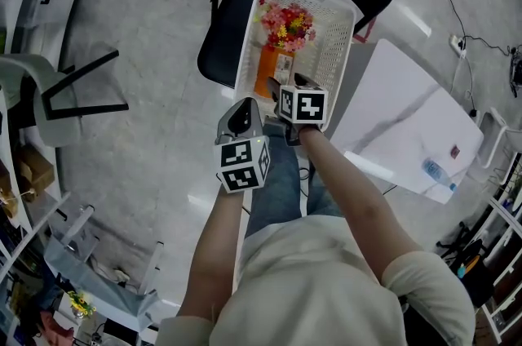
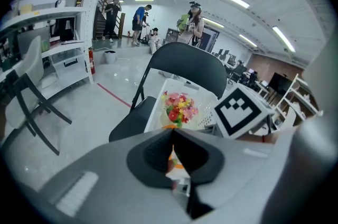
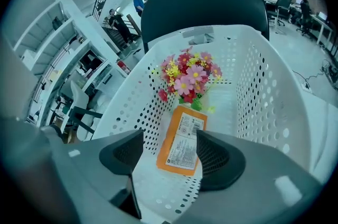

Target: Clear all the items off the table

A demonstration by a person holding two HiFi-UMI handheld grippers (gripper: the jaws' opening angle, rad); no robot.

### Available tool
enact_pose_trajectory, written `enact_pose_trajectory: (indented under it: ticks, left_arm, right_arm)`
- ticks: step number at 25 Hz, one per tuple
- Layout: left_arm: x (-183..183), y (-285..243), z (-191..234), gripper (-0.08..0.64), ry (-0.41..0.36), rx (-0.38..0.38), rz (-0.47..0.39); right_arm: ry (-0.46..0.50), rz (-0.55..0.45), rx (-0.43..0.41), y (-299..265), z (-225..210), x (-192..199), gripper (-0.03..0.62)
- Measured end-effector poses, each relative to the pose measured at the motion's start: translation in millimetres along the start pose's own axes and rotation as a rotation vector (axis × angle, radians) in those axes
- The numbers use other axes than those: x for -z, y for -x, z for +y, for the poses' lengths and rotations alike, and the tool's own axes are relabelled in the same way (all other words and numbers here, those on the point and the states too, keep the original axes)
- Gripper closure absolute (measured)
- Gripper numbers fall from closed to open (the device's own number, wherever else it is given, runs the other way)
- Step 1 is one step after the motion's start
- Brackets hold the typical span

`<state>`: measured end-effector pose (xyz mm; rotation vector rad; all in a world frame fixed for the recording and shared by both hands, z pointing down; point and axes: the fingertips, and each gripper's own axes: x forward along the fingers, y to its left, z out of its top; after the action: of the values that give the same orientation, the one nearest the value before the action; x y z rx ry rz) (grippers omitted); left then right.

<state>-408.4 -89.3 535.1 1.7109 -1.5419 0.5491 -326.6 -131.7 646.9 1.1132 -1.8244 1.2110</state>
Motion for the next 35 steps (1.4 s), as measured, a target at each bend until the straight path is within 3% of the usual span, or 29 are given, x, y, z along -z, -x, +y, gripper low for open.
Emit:
enact_pose_trajectory:
  ticks: [14, 25, 29, 35]
  left_arm:
    - [-5, 12, -17, 0.551, -0.022, 0.013, -0.019]
    - [-9, 27, -37, 0.551, -0.042, 0.02, -0.036]
    - [-10, 34, -46, 0.551, -0.049, 0.024, -0.039]
    - [-14, 43, -58, 0.551, -0.059, 0.026, -0.053]
  right_arm:
    - [-0.016, -0.075, -0.001, 41, -1, -7, 0.361]
    - [0.007, -0.152, 0.008, 88, -3, -15, 0.548]
    - [0.018, -0.171, 0.007, 107, -5, -16, 0.588]
    - [0.049, -0.199, 0.007, 135, -9, -17, 0.594]
